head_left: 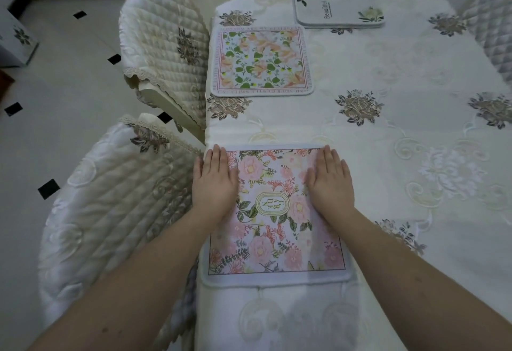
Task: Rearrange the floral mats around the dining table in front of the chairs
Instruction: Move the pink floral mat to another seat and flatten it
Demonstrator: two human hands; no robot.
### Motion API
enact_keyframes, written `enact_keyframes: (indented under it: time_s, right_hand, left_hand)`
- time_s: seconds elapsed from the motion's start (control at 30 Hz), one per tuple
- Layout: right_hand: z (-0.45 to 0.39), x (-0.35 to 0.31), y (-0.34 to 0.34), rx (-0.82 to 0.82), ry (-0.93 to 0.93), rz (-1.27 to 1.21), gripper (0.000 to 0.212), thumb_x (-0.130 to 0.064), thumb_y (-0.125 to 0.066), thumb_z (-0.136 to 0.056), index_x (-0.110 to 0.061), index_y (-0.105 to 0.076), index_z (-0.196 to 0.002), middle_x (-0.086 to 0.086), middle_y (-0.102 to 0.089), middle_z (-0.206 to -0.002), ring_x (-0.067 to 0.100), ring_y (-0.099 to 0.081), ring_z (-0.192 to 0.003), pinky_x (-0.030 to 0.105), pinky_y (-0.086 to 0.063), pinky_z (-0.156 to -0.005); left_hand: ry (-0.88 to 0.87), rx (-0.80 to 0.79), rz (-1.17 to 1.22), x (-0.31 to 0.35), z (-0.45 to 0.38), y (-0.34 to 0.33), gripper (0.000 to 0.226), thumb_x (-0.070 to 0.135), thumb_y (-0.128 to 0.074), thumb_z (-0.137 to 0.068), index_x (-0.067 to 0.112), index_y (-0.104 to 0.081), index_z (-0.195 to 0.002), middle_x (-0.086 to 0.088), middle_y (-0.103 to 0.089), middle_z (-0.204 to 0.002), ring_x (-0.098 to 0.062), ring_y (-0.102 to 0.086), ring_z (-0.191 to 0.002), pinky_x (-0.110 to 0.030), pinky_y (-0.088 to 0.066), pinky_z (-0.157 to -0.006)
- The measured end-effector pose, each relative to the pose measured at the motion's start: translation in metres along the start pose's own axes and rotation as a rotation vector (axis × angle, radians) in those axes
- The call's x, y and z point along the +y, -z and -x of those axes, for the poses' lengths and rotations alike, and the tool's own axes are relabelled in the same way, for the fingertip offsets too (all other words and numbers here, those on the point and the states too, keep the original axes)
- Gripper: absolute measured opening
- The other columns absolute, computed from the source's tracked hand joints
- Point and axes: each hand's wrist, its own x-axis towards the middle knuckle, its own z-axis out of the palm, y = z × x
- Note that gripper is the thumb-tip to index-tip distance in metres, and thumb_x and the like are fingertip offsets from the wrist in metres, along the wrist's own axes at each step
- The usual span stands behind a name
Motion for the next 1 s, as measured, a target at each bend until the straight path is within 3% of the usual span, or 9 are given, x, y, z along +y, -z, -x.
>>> enact_keyframes:
  time_s: [0.17, 0.3, 0.37, 0.5, 0.6, 0.77, 1.0]
  right_hand:
    - [0.044, -0.053, -0.006, 0.012, 0.133, -0.107, 0.053, -0.028, -0.026, -0.105, -0.008, -0.023, -0.154, 0.009, -0.018, -0.163, 0.022, -0.013, -0.151, 0.036, -0.006, -0.122]
    - [0.089, -0.077, -0.021, -0.020, 0.144, -0.111, 0.054, -0.025, -0.033, -0.103, -0.008, -0.025, -0.154, 0.007, -0.021, -0.162, 0.020, -0.015, -0.151, 0.035, -0.008, -0.121]
    - [0.105, -0.071, -0.026, -0.030, 0.145, -0.056, 0.055, -0.029, -0.030, -0.103, -0.010, -0.024, -0.154, 0.005, -0.021, -0.163, 0.019, -0.015, -0.151, 0.037, -0.009, -0.122]
    - [0.116, -0.058, -0.022, -0.036, 0.122, -0.016, 0.057, -0.036, -0.021, -0.101, -0.015, -0.029, -0.153, 0.003, -0.026, -0.161, 0.018, -0.020, -0.150, 0.039, -0.012, -0.122]
    - [0.123, -0.045, -0.020, -0.047, 0.084, -0.027, 0.058, -0.039, -0.022, -0.101, -0.020, -0.024, -0.155, 0.000, -0.022, -0.163, 0.017, -0.015, -0.151, 0.039, -0.006, -0.122]
    - [0.140, -0.018, -0.014, -0.077, 0.007, 0.002, 0.061, -0.045, -0.021, -0.100, -0.024, -0.016, -0.157, -0.001, -0.012, -0.165, 0.017, -0.007, -0.152, 0.042, -0.003, -0.123]
    - [0.157, -0.002, -0.007, -0.088, -0.005, -0.014, 0.059, -0.044, -0.023, -0.103, -0.023, -0.010, -0.157, 0.000, -0.005, -0.165, 0.014, -0.001, -0.152, 0.043, -0.002, -0.123]
  left_hand:
    - [-0.126, 0.080, 0.094, 0.040, 0.042, -0.001, 0.053, 0.025, -0.028, -0.104, 0.007, -0.024, -0.153, -0.010, -0.020, -0.163, -0.022, -0.011, -0.151, -0.037, 0.000, -0.121]
    - [-0.187, 0.011, 0.110, 0.050, 0.093, -0.018, 0.056, 0.034, -0.021, -0.104, 0.013, -0.021, -0.155, -0.004, -0.014, -0.164, -0.017, -0.008, -0.151, -0.033, 0.002, -0.120]
    - [-0.187, -0.014, 0.053, 0.039, 0.110, -0.025, 0.061, 0.039, -0.014, -0.100, 0.017, -0.018, -0.156, -0.001, -0.012, -0.164, -0.016, -0.006, -0.151, -0.036, 0.001, -0.121]
    - [-0.171, -0.009, 0.043, 0.023, 0.116, -0.026, 0.060, 0.043, -0.023, -0.098, 0.024, -0.026, -0.155, 0.002, -0.021, -0.163, -0.016, -0.015, -0.151, -0.041, -0.006, -0.121]
    - [-0.161, -0.013, 0.034, 0.009, 0.119, -0.025, 0.060, 0.046, -0.023, -0.098, 0.028, -0.019, -0.156, 0.004, -0.016, -0.164, -0.015, -0.009, -0.151, -0.041, -0.003, -0.122]
    - [-0.143, -0.027, 0.075, -0.013, 0.126, -0.020, 0.061, 0.048, -0.017, -0.100, 0.027, -0.009, -0.157, 0.002, -0.007, -0.165, -0.013, 0.001, -0.151, -0.039, -0.004, -0.123]
    - [-0.116, -0.032, 0.052, -0.022, 0.132, -0.014, 0.063, 0.045, -0.017, -0.100, 0.021, -0.011, -0.157, 0.001, -0.009, -0.165, -0.016, -0.004, -0.152, -0.040, -0.005, -0.123]
